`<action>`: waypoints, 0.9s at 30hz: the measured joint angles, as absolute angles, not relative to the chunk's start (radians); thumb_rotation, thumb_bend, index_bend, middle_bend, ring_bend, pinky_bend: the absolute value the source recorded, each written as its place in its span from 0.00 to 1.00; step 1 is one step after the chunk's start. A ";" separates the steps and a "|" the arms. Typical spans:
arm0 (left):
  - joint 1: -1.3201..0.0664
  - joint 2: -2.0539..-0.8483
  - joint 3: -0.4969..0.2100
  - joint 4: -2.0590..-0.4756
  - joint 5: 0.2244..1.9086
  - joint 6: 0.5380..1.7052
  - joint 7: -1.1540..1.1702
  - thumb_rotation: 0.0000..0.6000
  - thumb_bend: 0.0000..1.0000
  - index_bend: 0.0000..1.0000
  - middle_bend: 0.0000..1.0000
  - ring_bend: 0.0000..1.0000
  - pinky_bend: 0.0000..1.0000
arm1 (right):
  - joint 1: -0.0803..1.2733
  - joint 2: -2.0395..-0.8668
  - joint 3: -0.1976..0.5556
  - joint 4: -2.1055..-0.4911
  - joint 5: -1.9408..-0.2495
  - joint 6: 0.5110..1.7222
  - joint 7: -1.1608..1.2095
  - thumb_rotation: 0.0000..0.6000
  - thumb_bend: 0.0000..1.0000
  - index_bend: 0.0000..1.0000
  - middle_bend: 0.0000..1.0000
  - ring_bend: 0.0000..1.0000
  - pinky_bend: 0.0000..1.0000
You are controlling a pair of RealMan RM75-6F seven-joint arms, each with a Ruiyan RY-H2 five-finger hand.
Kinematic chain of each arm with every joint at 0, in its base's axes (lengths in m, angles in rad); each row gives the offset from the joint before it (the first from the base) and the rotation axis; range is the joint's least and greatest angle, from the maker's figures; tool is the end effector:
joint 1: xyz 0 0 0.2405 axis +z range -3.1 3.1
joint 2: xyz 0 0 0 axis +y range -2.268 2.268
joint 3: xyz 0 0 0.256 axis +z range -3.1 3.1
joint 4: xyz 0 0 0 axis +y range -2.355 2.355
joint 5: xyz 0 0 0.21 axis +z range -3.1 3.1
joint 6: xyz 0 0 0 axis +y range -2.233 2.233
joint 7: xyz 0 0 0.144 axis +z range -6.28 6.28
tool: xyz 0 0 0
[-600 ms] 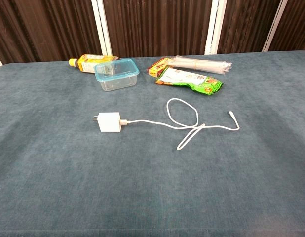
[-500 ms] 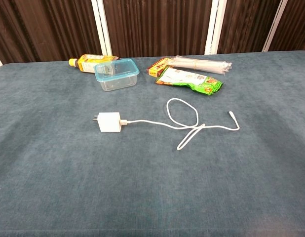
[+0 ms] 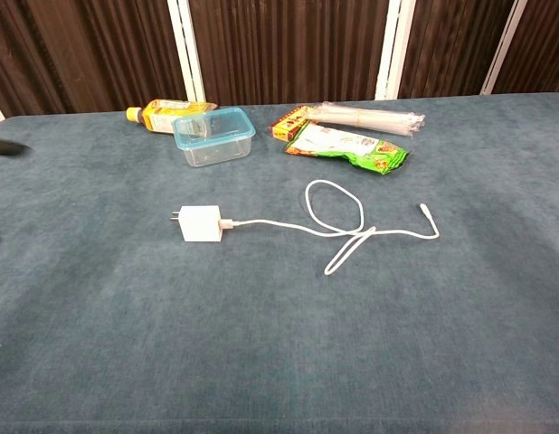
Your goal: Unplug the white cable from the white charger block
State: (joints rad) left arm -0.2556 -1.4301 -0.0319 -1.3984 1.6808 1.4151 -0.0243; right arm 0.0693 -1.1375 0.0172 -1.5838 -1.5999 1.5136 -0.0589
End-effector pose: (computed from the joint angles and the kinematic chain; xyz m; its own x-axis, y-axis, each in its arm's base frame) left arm -0.2619 0.2221 0.0551 0.3201 0.0462 0.9463 0.8961 -0.3388 -0.2866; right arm -0.3055 -0.1690 0.1493 0.4638 -0.0061 0.8859 -0.8824 -0.0929 0.4613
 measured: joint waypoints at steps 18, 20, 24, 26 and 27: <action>-0.497 -1.803 -0.191 -1.204 1.464 1.140 0.236 1.00 0.42 0.19 0.17 0.99 1.00 | 0.087 -1.129 0.018 -1.593 -1.568 1.457 -0.058 1.00 0.14 0.00 0.00 0.00 0.00; -0.516 -1.832 -0.201 -1.175 1.440 1.123 0.246 1.00 0.42 0.19 0.18 0.99 1.00 | 0.087 -1.128 0.019 -1.593 -1.565 1.456 -0.059 1.00 0.14 0.00 0.00 0.00 0.00; -0.548 -1.878 -0.217 -1.136 1.410 1.106 0.268 1.00 0.41 0.21 0.20 0.99 1.00 | 0.089 -1.128 0.020 -1.595 -1.559 1.451 -0.061 1.00 0.14 0.00 0.00 0.00 0.00; -0.562 -1.899 -0.223 -1.126 1.397 1.099 0.283 1.00 0.41 0.23 0.21 0.99 1.00 | 0.090 -1.127 0.021 -1.596 -1.556 1.448 -0.062 1.00 0.14 0.00 0.00 0.00 0.00; -0.568 -1.906 -0.225 -1.122 1.394 1.098 0.289 1.00 0.41 0.24 0.22 1.00 1.00 | 0.090 -1.127 0.021 -1.596 -1.555 1.447 -0.062 1.00 0.14 0.00 0.00 0.00 0.00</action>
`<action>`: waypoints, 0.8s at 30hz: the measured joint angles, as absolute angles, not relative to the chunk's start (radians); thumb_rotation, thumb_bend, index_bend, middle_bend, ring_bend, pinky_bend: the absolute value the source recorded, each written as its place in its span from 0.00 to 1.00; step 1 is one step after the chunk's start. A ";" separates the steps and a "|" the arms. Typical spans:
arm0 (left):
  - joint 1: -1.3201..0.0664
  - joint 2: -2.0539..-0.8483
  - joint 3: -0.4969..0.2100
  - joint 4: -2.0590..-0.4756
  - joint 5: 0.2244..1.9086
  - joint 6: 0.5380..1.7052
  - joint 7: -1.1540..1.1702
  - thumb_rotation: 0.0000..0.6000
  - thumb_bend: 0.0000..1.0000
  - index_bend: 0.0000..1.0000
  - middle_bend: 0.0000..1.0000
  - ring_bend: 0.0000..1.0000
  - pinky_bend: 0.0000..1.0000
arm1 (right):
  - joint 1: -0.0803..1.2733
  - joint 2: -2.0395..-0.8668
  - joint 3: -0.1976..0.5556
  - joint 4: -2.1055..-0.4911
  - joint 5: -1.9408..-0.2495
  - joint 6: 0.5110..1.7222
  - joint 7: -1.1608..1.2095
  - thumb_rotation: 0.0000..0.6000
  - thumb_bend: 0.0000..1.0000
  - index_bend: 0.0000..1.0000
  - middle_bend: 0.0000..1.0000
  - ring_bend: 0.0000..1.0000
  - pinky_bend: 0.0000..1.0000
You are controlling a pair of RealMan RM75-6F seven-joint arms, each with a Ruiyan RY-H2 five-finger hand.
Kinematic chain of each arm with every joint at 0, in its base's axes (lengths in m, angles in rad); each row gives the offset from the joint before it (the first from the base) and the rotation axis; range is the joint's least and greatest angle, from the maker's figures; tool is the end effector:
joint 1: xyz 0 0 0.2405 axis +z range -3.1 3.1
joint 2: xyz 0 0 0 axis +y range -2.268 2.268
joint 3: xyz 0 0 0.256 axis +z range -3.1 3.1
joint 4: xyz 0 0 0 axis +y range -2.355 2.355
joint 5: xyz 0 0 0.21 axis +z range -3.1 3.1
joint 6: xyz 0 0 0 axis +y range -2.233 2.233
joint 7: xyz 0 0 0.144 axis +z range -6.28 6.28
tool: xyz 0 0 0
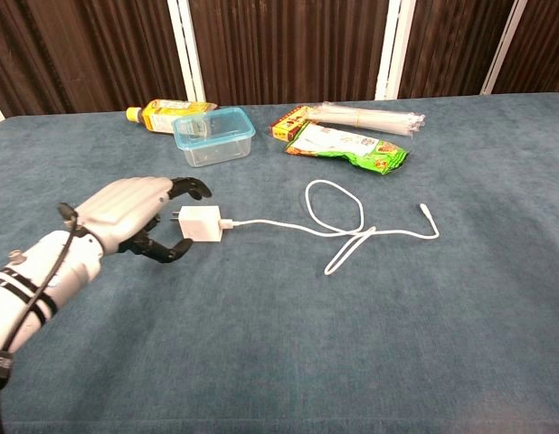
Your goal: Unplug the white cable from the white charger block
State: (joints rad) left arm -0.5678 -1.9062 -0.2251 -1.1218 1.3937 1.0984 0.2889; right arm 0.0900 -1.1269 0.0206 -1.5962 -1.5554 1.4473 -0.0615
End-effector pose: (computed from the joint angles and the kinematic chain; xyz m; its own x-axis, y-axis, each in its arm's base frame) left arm -0.1638 0.3135 -0.0827 0.3969 0.1211 0.9099 0.8776 -0.3405 -0.3375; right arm -0.3099 -0.1761 0.1460 0.4654 -0.0618 0.8829 -0.8844 -0.0713 0.4612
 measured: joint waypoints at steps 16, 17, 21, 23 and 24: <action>-0.641 -1.996 -0.242 -0.992 1.343 1.089 0.321 1.00 0.41 0.35 0.33 1.00 1.00 | 0.086 -1.107 0.017 -1.606 -1.560 1.454 -0.036 1.00 0.14 0.00 0.00 0.00 0.00; -0.643 -1.997 -0.243 -0.988 1.341 1.089 0.321 1.00 0.41 0.36 0.34 1.00 1.00 | 0.086 -1.106 0.017 -1.606 -1.561 1.455 -0.034 1.00 0.14 0.00 0.00 0.00 0.00; -0.650 -2.003 -0.243 -0.978 1.340 1.095 0.311 1.00 0.41 0.43 0.41 1.00 1.00 | 0.086 -1.105 0.018 -1.605 -1.558 1.453 -0.031 1.00 0.14 0.00 0.00 0.00 0.00; -0.654 -2.006 -0.242 -0.972 1.338 1.095 0.303 1.00 0.42 0.45 0.43 1.00 1.00 | 0.086 -1.104 0.017 -1.606 -1.558 1.452 -0.030 1.00 0.14 0.00 0.00 0.00 0.00; -0.656 -2.007 -0.242 -0.969 1.336 1.094 0.301 1.00 0.42 0.47 0.45 1.00 1.00 | 0.086 -1.103 0.017 -1.606 -1.559 1.453 -0.030 1.00 0.14 0.00 0.00 0.00 0.00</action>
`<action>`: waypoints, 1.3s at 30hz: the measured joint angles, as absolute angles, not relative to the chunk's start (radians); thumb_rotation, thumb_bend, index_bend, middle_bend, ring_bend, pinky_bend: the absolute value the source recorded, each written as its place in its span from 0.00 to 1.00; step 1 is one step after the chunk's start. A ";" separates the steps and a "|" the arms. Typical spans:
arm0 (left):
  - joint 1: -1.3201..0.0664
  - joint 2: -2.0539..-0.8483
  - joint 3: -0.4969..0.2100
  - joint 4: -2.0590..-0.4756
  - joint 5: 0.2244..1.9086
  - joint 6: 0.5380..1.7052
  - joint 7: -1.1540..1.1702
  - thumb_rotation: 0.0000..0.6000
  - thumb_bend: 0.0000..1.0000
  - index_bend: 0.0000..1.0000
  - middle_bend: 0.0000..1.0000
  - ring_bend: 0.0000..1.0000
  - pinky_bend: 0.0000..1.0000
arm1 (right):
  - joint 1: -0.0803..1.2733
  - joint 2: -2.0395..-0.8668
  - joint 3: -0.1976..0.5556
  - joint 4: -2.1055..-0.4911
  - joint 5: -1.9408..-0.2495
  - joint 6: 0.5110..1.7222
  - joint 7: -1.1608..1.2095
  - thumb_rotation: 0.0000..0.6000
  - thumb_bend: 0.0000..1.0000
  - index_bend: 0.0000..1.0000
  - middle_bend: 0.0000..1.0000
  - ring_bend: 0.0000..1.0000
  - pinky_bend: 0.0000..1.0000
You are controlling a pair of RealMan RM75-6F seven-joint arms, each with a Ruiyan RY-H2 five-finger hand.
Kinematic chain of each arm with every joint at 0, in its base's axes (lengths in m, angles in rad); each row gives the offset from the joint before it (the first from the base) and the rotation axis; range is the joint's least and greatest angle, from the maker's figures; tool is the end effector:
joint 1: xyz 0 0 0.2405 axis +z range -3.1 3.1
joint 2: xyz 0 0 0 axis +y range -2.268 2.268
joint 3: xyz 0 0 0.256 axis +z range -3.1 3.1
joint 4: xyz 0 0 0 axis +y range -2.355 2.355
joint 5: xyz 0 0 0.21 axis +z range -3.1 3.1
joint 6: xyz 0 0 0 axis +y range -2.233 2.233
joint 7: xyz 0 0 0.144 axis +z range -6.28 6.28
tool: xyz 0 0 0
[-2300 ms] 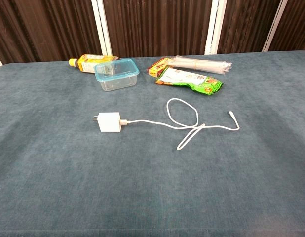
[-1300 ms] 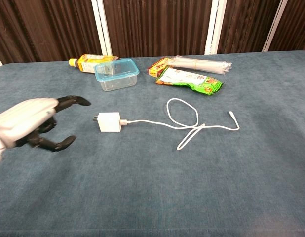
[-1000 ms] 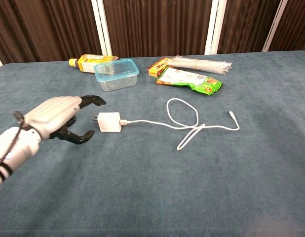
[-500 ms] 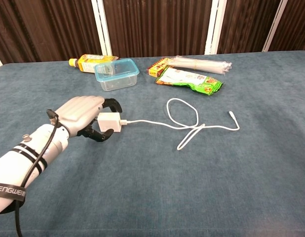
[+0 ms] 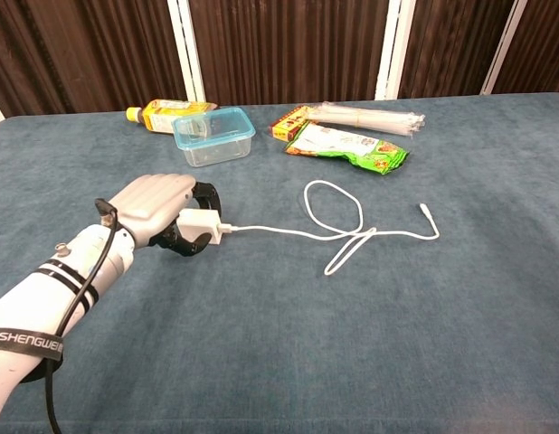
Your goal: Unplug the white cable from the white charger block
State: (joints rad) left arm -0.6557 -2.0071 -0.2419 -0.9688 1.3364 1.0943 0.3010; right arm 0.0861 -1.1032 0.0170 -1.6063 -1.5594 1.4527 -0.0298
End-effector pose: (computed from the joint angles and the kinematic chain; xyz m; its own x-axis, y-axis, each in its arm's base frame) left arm -0.1508 0.3321 -0.1025 0.4292 0.0966 0.8980 0.8660 -0.3265 -0.3787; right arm -0.3101 -0.1741 0.1527 0.4494 -0.0628 0.8911 -0.8927 -0.0692 0.4453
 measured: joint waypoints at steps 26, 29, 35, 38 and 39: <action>-0.602 -1.900 -0.197 -1.236 1.361 1.206 0.302 1.00 0.56 0.74 0.77 1.00 1.00 | 0.167 -1.208 0.003 -1.588 -1.717 1.431 0.021 1.00 0.15 0.20 0.00 0.00 0.00; -0.582 -1.853 -0.186 -1.344 1.353 1.218 0.358 1.00 0.57 0.74 0.77 1.00 1.00 | 0.209 -1.241 0.013 -1.625 -1.749 1.406 -0.018 1.00 0.21 0.33 0.01 0.00 0.00; -0.544 -1.777 -0.163 -1.505 1.333 1.246 0.446 1.00 0.57 0.74 0.77 1.00 1.00 | 0.309 -1.341 0.072 -1.710 -1.740 1.319 -0.079 1.00 0.32 0.48 0.08 0.00 0.00; -0.525 -1.746 -0.147 -1.562 1.327 1.259 0.467 1.00 0.58 0.74 0.77 1.00 1.00 | 0.354 -1.397 0.107 -1.730 -1.697 1.265 -0.136 1.00 0.34 0.51 0.09 0.00 0.00; -0.520 -1.738 -0.142 -1.574 1.326 1.263 0.474 1.00 0.58 0.74 0.77 1.00 1.00 | 0.367 -1.416 0.117 -1.734 -1.680 1.249 -0.154 1.00 0.34 0.52 0.09 0.00 0.00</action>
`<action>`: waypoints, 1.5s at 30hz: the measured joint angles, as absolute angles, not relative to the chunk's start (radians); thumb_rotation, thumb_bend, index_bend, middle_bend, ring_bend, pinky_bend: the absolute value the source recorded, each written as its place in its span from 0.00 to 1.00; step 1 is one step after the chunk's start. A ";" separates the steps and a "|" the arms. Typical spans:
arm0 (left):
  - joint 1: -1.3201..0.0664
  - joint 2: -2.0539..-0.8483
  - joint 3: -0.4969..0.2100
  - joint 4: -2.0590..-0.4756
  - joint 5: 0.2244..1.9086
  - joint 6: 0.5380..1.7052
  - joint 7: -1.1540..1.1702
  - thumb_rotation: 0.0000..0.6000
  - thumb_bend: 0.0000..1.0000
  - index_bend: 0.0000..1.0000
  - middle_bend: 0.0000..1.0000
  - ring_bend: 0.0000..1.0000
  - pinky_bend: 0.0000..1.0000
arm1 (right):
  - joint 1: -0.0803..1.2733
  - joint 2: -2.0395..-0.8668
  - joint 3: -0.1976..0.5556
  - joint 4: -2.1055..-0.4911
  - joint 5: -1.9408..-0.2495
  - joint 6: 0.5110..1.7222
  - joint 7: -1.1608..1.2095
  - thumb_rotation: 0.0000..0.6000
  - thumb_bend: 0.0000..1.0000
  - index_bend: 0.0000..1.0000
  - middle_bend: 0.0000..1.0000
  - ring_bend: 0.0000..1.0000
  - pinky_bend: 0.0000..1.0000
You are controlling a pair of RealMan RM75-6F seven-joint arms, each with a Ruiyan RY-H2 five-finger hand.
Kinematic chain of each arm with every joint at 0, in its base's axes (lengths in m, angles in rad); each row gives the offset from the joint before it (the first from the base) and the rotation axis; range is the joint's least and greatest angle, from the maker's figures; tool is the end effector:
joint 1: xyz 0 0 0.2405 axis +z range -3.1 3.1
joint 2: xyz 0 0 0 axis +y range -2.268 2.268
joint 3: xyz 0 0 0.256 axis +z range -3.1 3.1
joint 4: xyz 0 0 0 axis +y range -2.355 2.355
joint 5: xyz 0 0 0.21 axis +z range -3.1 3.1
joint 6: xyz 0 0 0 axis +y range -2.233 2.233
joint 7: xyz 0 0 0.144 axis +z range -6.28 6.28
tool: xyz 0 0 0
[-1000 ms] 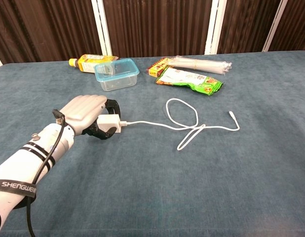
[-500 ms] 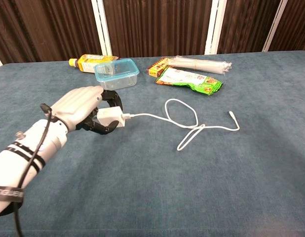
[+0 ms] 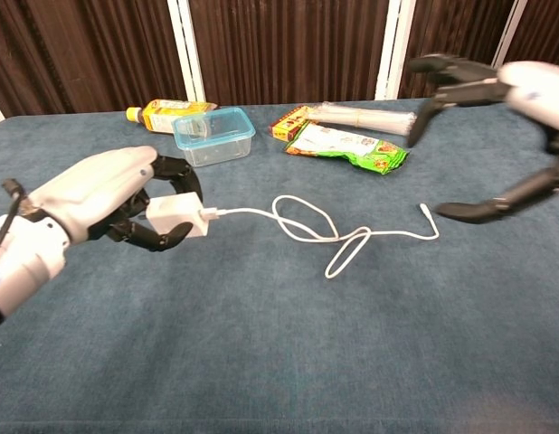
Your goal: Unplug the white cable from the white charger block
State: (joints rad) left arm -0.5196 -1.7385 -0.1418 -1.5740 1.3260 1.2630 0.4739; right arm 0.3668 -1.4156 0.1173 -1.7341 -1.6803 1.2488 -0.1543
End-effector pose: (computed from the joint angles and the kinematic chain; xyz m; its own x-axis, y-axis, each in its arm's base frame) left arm -0.1299 0.2675 -0.0368 0.3146 0.1062 0.9433 0.8994 -0.3512 -0.2604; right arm -0.1588 -0.2368 0.0420 0.2361 -0.1024 0.9663 -0.8540 -0.4963 0.1560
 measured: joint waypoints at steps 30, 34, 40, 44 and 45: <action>-0.493 -1.725 -0.114 -1.592 1.340 1.277 0.487 1.00 0.57 0.74 0.77 1.00 1.00 | 0.636 -1.964 0.262 -1.401 -1.407 1.126 -0.325 1.00 0.41 0.62 0.14 0.00 0.00; -0.493 -1.728 -0.113 -1.596 1.345 1.278 0.490 1.00 0.57 0.74 0.78 1.00 1.00 | 0.651 -1.990 0.266 -1.385 -1.393 1.126 -0.351 1.00 0.41 0.63 0.14 0.00 0.00; -0.491 -1.731 -0.110 -1.607 1.353 1.283 0.503 1.00 0.57 0.74 0.78 1.00 1.00 | 0.672 -2.029 0.276 -1.360 -1.370 1.131 -0.380 1.00 0.41 0.63 0.14 0.00 0.00; -0.491 -1.734 -0.107 -1.619 1.358 1.284 0.510 1.00 0.57 0.74 0.77 1.00 1.00 | 0.681 -2.046 0.276 -1.352 -1.359 1.135 -0.389 1.00 0.41 0.63 0.14 0.00 0.00; -0.491 -1.734 -0.106 -1.620 1.360 1.284 0.512 1.00 0.57 0.74 0.77 1.00 1.00 | 0.682 -2.048 0.275 -1.353 -1.357 1.136 -0.389 1.00 0.41 0.63 0.14 0.00 0.00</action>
State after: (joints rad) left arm -0.4913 -1.7343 -0.1062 -1.6205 1.3598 1.2843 0.5122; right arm 0.6819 -2.0484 0.2752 -1.3526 -1.3570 1.1361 -0.3891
